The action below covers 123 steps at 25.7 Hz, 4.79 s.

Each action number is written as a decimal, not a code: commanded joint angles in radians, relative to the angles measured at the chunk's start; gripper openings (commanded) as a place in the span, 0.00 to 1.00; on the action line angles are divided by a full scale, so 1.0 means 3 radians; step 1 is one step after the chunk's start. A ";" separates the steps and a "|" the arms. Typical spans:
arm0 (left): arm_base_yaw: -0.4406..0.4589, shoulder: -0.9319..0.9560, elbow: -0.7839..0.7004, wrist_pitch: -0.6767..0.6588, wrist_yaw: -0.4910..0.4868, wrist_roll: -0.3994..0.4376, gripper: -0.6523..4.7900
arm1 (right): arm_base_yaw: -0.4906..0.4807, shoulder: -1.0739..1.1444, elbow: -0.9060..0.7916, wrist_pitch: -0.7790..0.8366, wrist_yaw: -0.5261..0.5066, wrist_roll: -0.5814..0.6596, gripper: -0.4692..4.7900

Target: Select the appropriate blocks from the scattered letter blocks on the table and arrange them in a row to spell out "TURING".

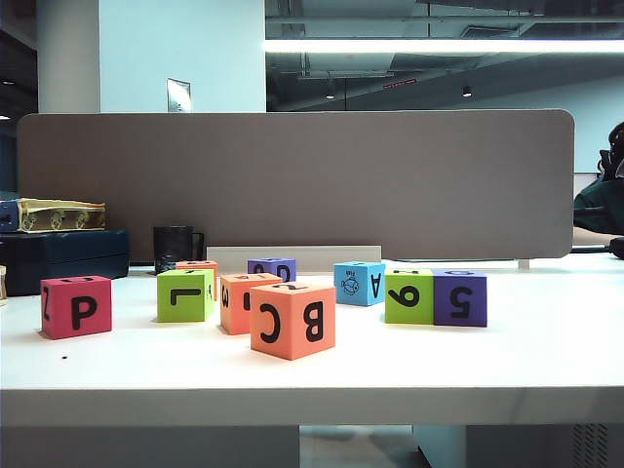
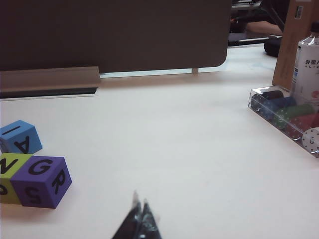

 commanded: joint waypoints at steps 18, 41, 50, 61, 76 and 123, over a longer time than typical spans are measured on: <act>0.0003 0.0000 0.0003 -0.0011 0.0014 -0.0010 0.11 | 0.0000 -0.0038 0.0847 -0.0738 -0.0467 0.0011 0.09; 0.0003 0.0000 0.0003 -0.0011 0.0015 -0.0011 0.11 | -0.0001 -0.0037 0.1172 -0.1367 -0.1879 0.0014 0.09; 0.0003 0.0000 0.0004 -0.0011 0.0014 -0.0010 0.11 | 0.0000 -0.0037 0.1328 -0.1396 -0.1975 0.0025 0.09; 0.0003 0.0001 0.0003 -0.0011 0.0014 -0.0011 0.11 | -0.0001 -0.0025 0.1452 -0.1397 -0.2012 0.0027 0.09; 0.0003 0.0001 0.0004 -0.0010 0.0015 -0.0014 0.11 | -0.0001 -0.0025 0.1462 -0.1603 -0.2026 0.0299 0.09; 0.0001 0.0380 0.1094 -0.0151 0.0940 -0.0532 0.11 | -0.0001 -0.0027 0.1459 -0.2040 -0.2544 0.0450 0.09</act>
